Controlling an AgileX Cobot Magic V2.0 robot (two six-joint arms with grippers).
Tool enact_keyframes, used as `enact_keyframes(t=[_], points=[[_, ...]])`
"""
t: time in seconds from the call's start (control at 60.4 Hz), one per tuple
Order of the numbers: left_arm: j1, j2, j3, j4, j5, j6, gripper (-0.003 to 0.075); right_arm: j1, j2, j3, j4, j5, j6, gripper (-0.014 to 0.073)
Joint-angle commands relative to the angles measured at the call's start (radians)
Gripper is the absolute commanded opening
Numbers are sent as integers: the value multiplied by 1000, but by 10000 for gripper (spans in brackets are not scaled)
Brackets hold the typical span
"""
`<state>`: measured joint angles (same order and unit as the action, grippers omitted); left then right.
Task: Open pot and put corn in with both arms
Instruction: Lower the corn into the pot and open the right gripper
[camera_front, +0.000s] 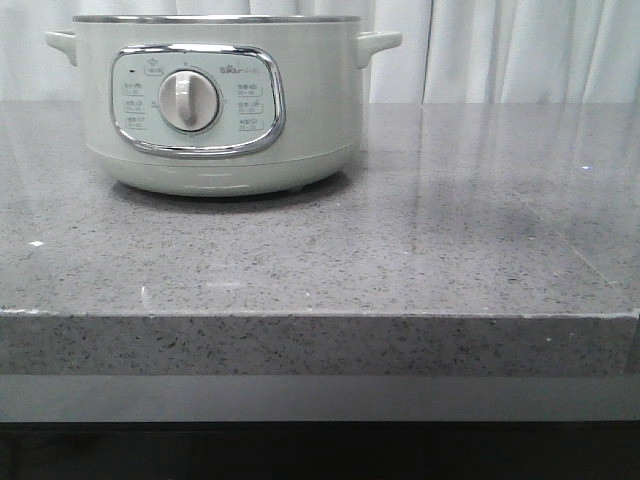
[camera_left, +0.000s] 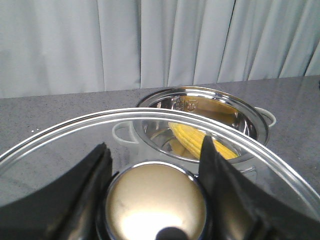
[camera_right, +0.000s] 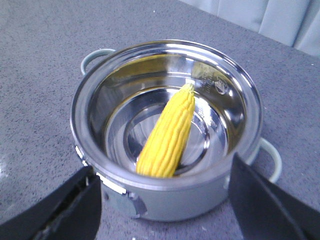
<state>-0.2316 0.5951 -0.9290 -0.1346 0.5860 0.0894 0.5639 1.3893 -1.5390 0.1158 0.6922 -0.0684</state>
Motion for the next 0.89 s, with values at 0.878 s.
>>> enact_keyframes(t=[0.878], points=[[1, 2, -37, -16, -141, -1, 188, 0, -634, 744, 5, -469, 0, 550]])
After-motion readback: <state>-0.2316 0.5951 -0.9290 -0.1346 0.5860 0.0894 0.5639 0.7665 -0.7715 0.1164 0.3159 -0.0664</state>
